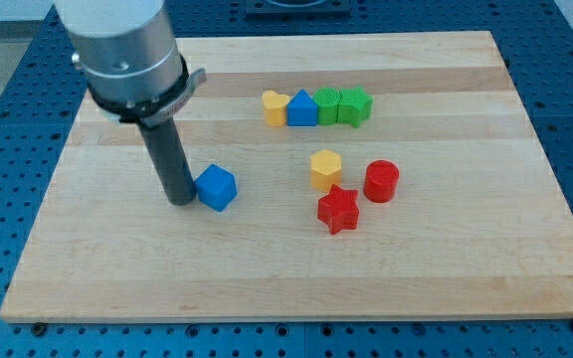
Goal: Push the cube left side of the hexagon
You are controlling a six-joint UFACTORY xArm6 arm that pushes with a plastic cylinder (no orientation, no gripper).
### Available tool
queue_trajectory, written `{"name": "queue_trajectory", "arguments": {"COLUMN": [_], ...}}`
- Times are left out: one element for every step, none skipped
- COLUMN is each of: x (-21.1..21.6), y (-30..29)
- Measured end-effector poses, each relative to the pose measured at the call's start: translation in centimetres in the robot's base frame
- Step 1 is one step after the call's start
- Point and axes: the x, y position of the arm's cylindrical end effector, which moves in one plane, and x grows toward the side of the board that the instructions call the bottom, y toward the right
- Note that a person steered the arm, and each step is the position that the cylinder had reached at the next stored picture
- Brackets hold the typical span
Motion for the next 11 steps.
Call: {"name": "queue_trajectory", "arguments": {"x": [2.3,3.4,3.4,3.1,2.3,1.1,0.3,-0.2,-0.2,-0.3,-0.5], "y": [0.1,1.5,4.9,5.8,5.4,4.7,3.9,3.0,1.6,1.2,2.0]}}
